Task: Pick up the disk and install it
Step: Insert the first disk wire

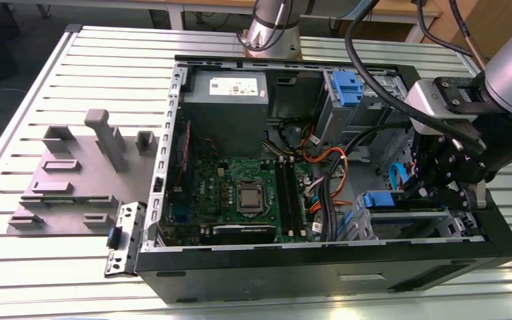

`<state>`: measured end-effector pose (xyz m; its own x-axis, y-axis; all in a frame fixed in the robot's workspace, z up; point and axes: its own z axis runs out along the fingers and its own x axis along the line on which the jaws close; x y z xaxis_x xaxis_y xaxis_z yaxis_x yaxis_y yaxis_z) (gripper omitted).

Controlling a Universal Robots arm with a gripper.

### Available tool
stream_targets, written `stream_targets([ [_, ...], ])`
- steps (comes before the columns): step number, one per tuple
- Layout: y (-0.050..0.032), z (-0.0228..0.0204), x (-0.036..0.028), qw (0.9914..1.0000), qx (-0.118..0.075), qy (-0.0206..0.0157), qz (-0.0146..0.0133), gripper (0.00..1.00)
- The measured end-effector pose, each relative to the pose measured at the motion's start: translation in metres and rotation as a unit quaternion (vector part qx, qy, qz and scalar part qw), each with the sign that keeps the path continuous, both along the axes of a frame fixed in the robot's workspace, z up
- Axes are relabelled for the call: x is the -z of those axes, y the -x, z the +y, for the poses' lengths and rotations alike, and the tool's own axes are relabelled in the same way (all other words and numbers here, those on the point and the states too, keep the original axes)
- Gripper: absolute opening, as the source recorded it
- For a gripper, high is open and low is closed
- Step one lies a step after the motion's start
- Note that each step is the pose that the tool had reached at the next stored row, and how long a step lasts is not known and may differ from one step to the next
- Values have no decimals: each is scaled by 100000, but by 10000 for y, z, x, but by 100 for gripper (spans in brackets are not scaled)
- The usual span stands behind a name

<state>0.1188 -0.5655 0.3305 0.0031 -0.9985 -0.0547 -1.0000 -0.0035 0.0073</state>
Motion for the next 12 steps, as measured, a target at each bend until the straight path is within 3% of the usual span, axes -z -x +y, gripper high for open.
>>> stream_targets([
  [8, 0, 0, 4, 100000, -1, -19, 0, 16],
  [11, 0, 0, 5, 100000, 0, -9, 1, 23],
  [12, 0, 0, 5, 100000, -1, -3, 1, 30],
])
